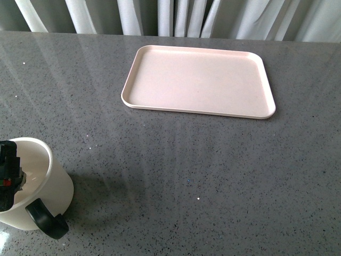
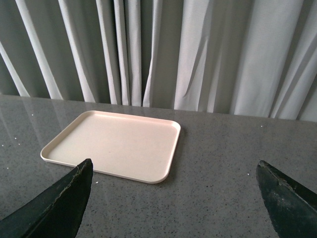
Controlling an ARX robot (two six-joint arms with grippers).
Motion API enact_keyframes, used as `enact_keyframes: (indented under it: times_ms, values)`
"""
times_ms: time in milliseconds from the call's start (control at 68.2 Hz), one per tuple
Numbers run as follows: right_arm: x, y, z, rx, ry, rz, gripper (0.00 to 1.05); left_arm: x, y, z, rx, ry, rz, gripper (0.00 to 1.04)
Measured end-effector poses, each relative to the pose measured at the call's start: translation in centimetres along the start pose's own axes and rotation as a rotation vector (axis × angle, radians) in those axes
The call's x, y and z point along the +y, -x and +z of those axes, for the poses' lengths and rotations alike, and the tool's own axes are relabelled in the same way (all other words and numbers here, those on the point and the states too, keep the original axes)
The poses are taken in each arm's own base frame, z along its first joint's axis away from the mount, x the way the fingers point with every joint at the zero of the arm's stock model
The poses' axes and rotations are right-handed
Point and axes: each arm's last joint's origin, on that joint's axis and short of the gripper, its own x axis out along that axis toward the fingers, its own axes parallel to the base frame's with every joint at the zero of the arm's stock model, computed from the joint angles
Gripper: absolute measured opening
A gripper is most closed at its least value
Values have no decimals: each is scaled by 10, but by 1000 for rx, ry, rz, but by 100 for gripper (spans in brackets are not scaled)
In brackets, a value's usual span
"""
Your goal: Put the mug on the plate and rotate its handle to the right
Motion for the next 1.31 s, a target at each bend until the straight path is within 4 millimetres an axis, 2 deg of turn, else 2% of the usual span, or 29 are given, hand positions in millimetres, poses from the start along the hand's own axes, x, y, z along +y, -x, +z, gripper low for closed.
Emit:
enact_keyframes:
  times_ms: [205, 337, 396, 602, 719, 895, 1145, 1306]
  values:
    - [0, 0, 0, 0, 0, 0, 96, -2, -3, -2, 21, -3, 9, 42]
    - [0, 0, 0, 0, 0, 0, 96, -4, 0, 0, 35, -4, 17, 10]
    - [0, 0, 0, 0, 0, 0, 96, -5, 2, 1, 35, 2, 7, 2]
    - [0, 0, 0, 0, 0, 0, 96, -9, 14, 8, 29, 3, 1, 2]
    - [0, 0, 0, 0, 0, 0, 96, -20, 25, 20, 4, 9, -29, 2]
    - [0, 0, 0, 0, 0, 0, 96, -57, 37, 52, -52, 2, -96, 2]
    - [0, 0, 0, 0, 0, 0, 96, -134, 31, 101, -93, -34, -170, 2]
    - [0, 0, 0, 0, 0, 0, 96, -154, 26, 111, -103, -35, -174, 2]
